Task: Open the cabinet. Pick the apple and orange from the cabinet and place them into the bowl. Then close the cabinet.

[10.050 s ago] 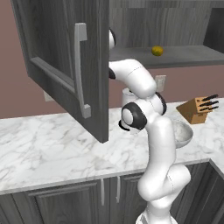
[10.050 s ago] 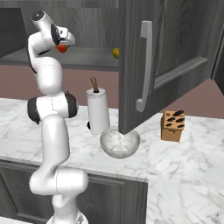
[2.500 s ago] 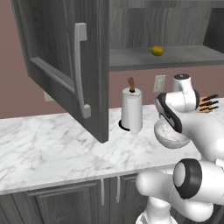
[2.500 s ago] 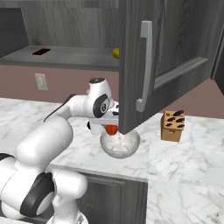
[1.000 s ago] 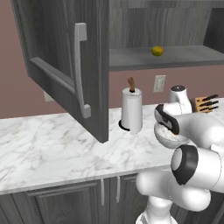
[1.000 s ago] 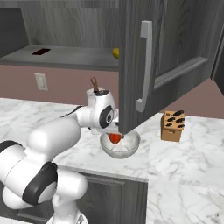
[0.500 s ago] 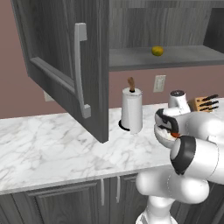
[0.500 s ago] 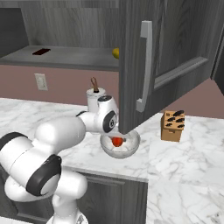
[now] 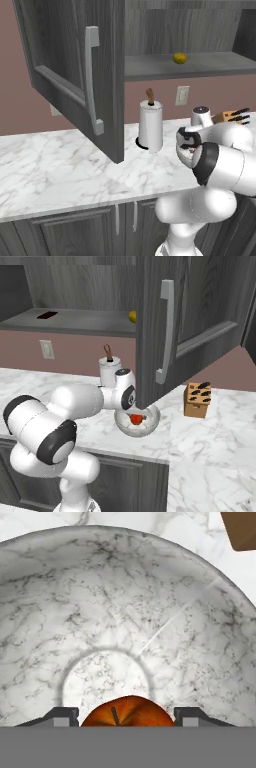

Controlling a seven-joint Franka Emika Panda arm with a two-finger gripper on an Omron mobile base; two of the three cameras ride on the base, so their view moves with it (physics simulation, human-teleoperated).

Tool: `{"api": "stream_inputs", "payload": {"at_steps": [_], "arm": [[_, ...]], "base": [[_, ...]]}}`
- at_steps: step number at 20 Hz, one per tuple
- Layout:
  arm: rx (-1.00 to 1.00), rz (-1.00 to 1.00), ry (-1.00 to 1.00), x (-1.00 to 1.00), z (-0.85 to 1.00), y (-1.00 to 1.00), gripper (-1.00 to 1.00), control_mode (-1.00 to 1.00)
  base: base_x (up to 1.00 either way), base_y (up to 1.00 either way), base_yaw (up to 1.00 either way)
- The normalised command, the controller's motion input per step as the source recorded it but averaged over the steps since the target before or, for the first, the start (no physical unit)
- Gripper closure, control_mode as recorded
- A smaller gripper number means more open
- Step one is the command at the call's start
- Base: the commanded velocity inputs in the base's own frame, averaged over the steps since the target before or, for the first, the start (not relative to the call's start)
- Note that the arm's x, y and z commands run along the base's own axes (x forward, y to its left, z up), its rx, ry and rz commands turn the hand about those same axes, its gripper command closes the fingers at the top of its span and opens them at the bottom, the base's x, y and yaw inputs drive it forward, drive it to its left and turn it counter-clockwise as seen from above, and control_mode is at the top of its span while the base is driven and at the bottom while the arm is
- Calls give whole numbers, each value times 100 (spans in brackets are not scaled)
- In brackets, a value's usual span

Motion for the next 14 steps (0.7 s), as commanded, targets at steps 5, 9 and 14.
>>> {"api": "stream_inputs", "payload": {"at_steps": [5, 9, 14], "arm": [[0, 0, 0, 14, -11, -7, 100, -100], [0, 0, 0, 12, -10, -7, 100, -100], [0, 0, 0, 7, -13, -5, 100, -100]], "base": [[0, 0, 0], [0, 0, 0], [0, 0, 0]]}}
